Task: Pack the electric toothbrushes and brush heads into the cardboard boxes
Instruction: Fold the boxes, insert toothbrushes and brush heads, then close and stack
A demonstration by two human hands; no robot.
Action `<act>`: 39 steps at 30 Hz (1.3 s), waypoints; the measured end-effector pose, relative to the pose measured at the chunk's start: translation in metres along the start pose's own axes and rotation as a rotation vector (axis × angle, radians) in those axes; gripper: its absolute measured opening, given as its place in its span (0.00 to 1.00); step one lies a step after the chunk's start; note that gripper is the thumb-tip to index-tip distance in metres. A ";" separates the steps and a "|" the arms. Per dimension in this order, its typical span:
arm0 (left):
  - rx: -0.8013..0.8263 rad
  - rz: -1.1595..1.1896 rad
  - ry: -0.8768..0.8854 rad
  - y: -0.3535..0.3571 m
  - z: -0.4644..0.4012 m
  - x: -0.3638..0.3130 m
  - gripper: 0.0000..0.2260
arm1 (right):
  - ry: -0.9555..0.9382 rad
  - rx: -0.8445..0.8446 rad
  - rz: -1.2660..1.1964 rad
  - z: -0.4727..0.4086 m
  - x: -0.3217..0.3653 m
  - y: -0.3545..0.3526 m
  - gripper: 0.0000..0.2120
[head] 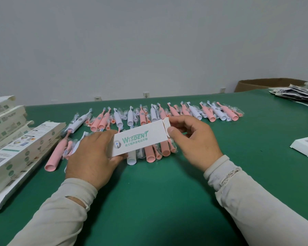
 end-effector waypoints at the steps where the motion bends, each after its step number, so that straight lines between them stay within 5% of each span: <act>1: -0.002 -0.002 0.001 0.000 0.000 0.000 0.27 | 0.011 -0.004 -0.013 0.000 -0.001 0.000 0.11; 12: -0.022 -0.030 0.016 0.000 0.001 0.000 0.27 | 0.032 0.017 -0.017 -0.003 -0.008 0.001 0.05; 18: -0.049 0.011 0.020 -0.002 0.001 0.001 0.30 | 0.126 0.125 -0.340 0.005 -0.012 0.025 0.14; 24: 0.033 0.191 0.165 0.010 0.007 -0.020 0.30 | 0.348 -0.230 -0.564 0.005 -0.033 0.002 0.13; 27: -0.006 0.344 0.157 0.010 0.012 -0.028 0.28 | 0.494 -0.151 -0.663 0.014 -0.030 0.018 0.08; 31: -0.064 0.429 0.214 0.005 0.025 -0.053 0.29 | 0.549 0.095 -0.447 0.044 -0.011 0.065 0.08; 36: -0.005 0.489 0.302 0.006 0.036 -0.083 0.29 | 0.544 0.068 -0.336 0.062 -0.003 0.054 0.13; 39: 0.089 0.497 0.399 0.010 0.044 -0.110 0.27 | 0.533 -0.115 -0.278 0.060 -0.010 0.002 0.11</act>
Point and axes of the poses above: each hand's wrist, its own z-axis away from the middle knuckle, its own y-axis out of the palm, x = y × z, the point moved 7 cm from there along -z, towards the middle knuckle, and after that the axes turned 4 degrees about z, right-handed, at the moved point
